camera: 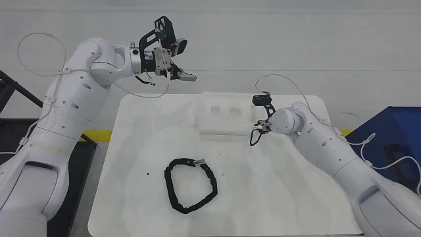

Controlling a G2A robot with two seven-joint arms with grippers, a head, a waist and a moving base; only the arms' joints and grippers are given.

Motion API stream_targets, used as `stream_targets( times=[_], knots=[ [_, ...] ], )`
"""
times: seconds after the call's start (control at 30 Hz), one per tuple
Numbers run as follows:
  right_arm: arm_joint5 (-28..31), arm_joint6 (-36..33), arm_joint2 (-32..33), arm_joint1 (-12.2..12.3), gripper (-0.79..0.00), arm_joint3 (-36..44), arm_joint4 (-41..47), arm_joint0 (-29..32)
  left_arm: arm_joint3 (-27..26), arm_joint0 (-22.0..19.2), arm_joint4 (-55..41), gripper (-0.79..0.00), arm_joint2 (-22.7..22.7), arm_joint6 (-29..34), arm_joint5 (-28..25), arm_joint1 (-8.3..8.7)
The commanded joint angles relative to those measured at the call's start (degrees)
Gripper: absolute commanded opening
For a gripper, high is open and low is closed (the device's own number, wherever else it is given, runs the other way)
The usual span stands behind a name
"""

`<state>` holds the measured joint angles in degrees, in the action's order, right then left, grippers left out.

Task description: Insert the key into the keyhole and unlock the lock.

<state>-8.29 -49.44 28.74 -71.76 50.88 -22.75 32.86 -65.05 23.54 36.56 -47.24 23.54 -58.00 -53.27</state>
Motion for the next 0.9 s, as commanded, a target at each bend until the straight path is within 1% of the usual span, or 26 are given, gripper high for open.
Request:
stream_targets(
  times=[0.0,0.2,0.3,0.43,0.53,0.57,0.6,0.63,0.87],
  knots=[
    [0.1,0.0,0.1,-0.3,-0.668,-0.6,-0.2,-0.1,0.0,0.0,0.0,0.000,0.0,0.0,0.0,0.00],
    [0.5,-0.2,0.4,-1.3,-0.680,-2.9,-0.2,-0.3,0.0,0.0,0.0,0.000,0.0,0.0,0.0,0.00],
    [0.7,-0.3,0.5,-1.8,-0.671,-4.1,-0.4,-0.6,0.0,0.0,0.0,0.000,0.0,0.0,0.0,0.00],
    [0.8,0.0,0.8,-2.5,-0.708,-5.5,-0.5,-1.0,0.0,0.0,0.0,0.000,0.0,0.0,0.0,0.00],
    [1.0,0.1,1.1,-2.9,-0.699,-6.6,-0.4,-1.2,0.0,0.0,0.0,0.000,0.0,0.0,0.0,0.00],
    [1.1,0.1,1.2,-3.0,-0.711,-6.9,-0.5,-1.3,0.0,0.0,0.0,0.000,0.0,0.0,0.0,0.00],
    [1.2,0.2,1.4,-3.1,-0.763,-7.2,-0.5,-1.4,0.0,0.0,0.0,0.000,0.0,0.0,0.0,0.00],
    [1.2,0.2,1.5,-3.2,-0.785,-7.5,-0.6,-1.4,0.0,0.0,0.0,0.000,0.0,0.0,0.0,0.00],
    [1.5,-0.3,2.2,-3.9,-0.785,-8.4,-1.1,-1.8,0.0,0.0,0.0,0.000,0.0,0.0,0.0,0.00]
  ],
)
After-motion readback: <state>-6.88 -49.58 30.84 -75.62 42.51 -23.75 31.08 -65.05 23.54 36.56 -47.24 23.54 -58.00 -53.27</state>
